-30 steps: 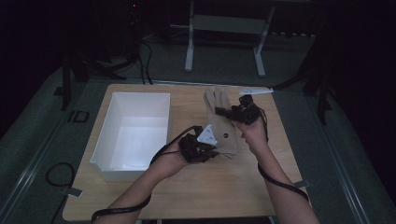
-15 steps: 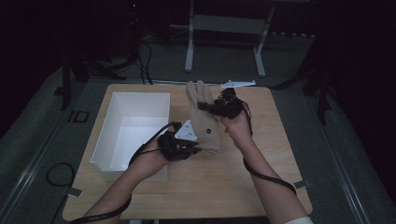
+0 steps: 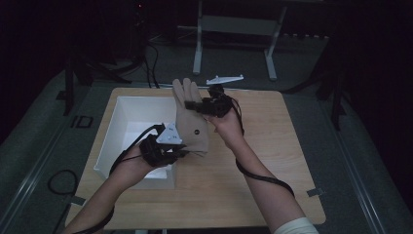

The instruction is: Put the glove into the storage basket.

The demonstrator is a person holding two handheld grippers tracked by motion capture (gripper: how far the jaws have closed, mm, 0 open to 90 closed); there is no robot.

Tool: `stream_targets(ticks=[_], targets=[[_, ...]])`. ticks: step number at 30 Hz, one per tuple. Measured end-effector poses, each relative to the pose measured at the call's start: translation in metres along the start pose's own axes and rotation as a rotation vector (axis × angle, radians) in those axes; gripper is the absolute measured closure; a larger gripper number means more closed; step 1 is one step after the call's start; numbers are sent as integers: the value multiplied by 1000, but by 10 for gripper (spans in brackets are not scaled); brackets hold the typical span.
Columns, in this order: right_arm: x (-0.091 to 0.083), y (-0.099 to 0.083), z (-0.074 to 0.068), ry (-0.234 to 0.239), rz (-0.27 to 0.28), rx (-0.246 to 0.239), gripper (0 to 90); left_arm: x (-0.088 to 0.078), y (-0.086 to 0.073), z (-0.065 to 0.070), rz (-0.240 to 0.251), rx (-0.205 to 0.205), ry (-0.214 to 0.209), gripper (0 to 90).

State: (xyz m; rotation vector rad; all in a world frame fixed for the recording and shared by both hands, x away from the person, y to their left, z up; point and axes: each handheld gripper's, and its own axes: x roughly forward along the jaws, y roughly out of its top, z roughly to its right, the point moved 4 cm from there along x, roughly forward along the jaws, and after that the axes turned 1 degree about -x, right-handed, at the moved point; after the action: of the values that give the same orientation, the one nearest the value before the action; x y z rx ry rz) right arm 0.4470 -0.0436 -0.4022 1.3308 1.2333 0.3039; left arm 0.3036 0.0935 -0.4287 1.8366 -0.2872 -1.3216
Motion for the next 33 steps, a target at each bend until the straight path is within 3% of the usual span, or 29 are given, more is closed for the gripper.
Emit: stream_targets(ticks=[12,18,28,33], targets=[[35,18,-31,41,-8,-32,647,-29,-26,-13,-18,-36,48,813],[57,21,-46,70,-21,-43,646,-42,-47,-22,-25,-73,64,813],[92,24,-67,98,-45,-60,646,-52,-79,-32,-30,-139,94,813],[108,16,-67,96,-72,-49,646,-45,-91,-34,-36,-169,95,813]])
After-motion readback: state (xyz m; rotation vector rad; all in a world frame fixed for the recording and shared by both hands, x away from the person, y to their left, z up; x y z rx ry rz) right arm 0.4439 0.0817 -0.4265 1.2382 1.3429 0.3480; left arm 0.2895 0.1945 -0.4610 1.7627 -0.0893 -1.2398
